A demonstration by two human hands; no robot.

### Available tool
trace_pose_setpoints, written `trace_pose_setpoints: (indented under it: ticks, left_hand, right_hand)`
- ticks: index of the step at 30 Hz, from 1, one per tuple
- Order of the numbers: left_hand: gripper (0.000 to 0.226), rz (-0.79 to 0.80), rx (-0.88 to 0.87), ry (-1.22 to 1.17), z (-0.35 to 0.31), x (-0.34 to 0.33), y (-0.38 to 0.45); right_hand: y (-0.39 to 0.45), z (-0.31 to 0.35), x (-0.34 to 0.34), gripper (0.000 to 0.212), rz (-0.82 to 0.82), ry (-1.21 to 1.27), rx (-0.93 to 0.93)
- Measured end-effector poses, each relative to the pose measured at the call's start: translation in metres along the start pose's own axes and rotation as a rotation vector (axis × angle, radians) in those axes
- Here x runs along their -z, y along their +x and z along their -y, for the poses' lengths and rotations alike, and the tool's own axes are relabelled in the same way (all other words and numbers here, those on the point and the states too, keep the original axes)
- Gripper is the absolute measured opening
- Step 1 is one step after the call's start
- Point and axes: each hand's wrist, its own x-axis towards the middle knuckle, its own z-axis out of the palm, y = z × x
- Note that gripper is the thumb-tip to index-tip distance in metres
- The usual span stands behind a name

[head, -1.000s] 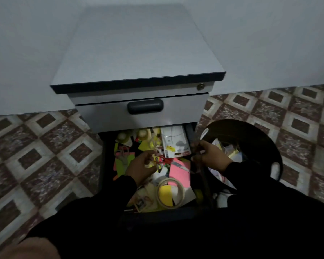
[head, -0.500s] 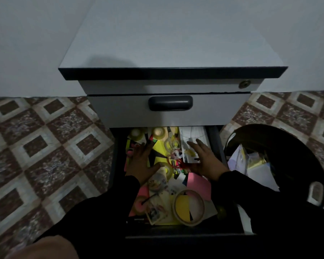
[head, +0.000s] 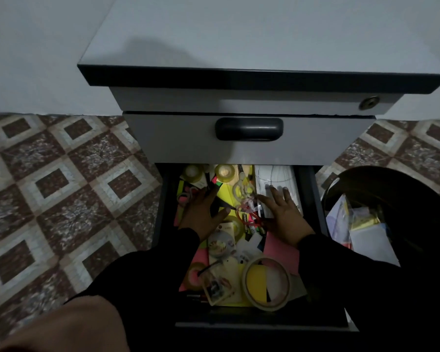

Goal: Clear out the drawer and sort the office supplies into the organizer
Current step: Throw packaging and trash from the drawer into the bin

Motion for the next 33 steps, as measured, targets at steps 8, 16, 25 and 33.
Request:
trace_pose_setpoints:
  ticks: [8,16,25,33]
  left_hand:
    - [0.051,0.053,-0.002,-0.263,-0.031,-0.013,0.035]
    - [0.047,0.026,0.093,-0.418,-0.039,-0.021,0.056]
    - [0.024,-0.096,0.170,-0.576,-0.037,-0.016,0.045]
    - [0.031,0.003,0.198,-0.764,-0.025,-0.010,0.009]
  right_hand:
    - [-0.005,-0.002,0.005,0.069,-0.102,0.186,-0.043]
    - [0.002,-0.003,0.004,0.069,-0.178,0.154,-0.168]
    - [-0.002,0.006,0.007,0.069,-0.258,0.225,-0.175]
    - [-0.008,0.009,-0.003,0.062,-0.217,0.237,-0.266]
